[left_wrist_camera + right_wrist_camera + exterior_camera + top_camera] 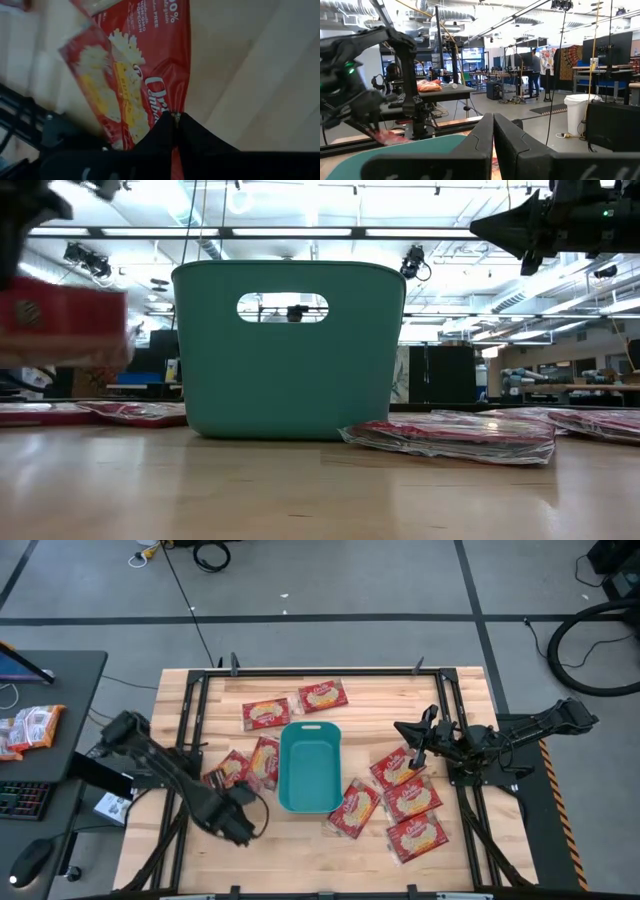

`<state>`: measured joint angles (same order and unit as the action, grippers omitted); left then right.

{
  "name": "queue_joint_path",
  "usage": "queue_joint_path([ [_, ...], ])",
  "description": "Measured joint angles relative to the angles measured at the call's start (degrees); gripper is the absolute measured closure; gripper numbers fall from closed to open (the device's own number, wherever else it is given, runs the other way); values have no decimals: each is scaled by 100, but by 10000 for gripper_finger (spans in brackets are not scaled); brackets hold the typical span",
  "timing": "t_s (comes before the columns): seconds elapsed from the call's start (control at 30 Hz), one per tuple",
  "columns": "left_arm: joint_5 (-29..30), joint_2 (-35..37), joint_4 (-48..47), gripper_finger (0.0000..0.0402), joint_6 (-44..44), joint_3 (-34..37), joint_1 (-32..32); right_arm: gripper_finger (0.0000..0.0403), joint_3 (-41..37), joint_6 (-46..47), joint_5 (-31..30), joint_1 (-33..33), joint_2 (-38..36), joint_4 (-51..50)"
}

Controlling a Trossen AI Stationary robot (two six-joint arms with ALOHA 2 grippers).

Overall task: Sort popcorn bags into baskets
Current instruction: Put the red popcorn bag into the green bin

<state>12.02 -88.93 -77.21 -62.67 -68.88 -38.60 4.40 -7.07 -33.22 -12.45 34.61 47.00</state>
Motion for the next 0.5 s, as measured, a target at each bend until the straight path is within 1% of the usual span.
queue_joint_path([
  [0.17, 391, 605, -194, 387, 89, 0, 503, 384, 0, 32, 0, 0, 0, -14],
  [0.23, 548, 745, -190, 387, 353, -31, 789, 384, 0, 128, 3, 0, 0, -35],
  [0.4, 971, 658, -199, 387, 1767, -456, 1474, 384, 0, 153, 18, 0, 0, -76],
  [0.5, 1230, 478, -177, 387, 3040, -763, 1806, 384, 0, 155, 26, -2, 29, -76],
])
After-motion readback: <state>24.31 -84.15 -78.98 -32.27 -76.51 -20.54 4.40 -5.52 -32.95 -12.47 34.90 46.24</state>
